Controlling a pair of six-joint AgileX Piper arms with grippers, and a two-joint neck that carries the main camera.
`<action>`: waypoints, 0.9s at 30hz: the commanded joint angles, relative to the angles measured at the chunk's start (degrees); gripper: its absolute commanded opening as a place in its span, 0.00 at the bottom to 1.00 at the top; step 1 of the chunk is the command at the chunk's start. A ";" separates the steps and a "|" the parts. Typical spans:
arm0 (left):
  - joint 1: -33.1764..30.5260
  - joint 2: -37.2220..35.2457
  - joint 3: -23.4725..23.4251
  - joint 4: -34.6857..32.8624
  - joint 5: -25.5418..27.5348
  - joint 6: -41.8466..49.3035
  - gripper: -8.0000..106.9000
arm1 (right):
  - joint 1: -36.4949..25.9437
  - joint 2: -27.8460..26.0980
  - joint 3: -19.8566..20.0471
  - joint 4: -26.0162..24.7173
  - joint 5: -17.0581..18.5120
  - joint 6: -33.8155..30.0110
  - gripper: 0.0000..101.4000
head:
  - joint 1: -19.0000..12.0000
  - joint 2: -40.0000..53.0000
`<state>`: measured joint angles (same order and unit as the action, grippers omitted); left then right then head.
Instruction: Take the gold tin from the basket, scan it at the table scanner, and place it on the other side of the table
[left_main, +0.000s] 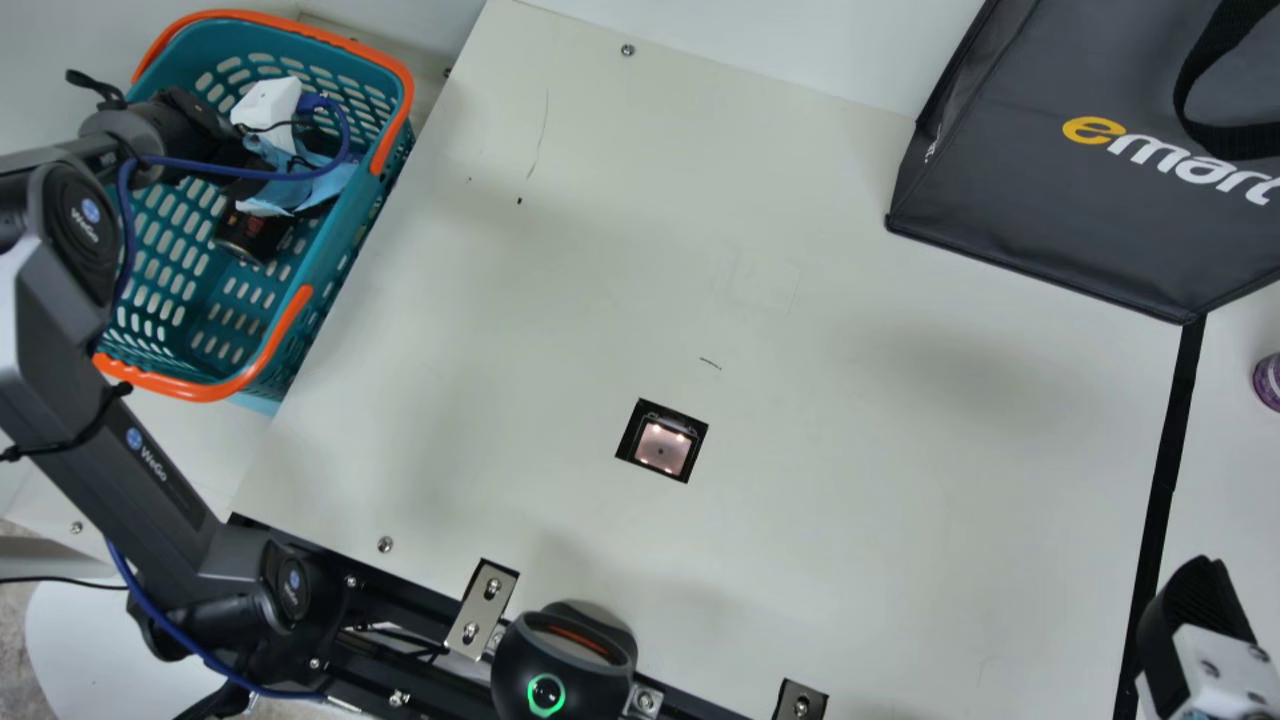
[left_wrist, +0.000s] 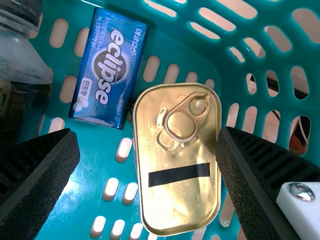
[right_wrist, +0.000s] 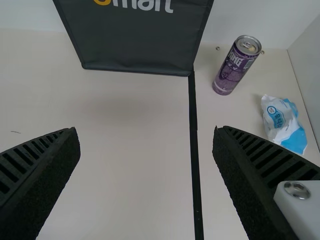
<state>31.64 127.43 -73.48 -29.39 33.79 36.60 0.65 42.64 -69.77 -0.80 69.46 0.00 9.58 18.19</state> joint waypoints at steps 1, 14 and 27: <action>-0.14 -0.21 0.20 0.07 0.49 -0.51 0.85 | 0.00 0.00 0.00 0.00 0.00 0.00 0.94 | -1.66 0.23; 0.39 -1.26 -0.11 -2.87 3.48 -1.46 0.85 | 0.00 0.00 0.00 0.00 0.00 0.00 0.94 | -1.66 0.23; 0.31 -0.74 -2.14 -3.79 5.07 -6.24 0.85 | 0.00 0.00 0.00 0.00 0.00 0.00 0.94 | -1.66 0.23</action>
<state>32.09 126.56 -75.49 -33.51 38.94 31.36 0.65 42.64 -69.77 -0.80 69.46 0.00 9.58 18.28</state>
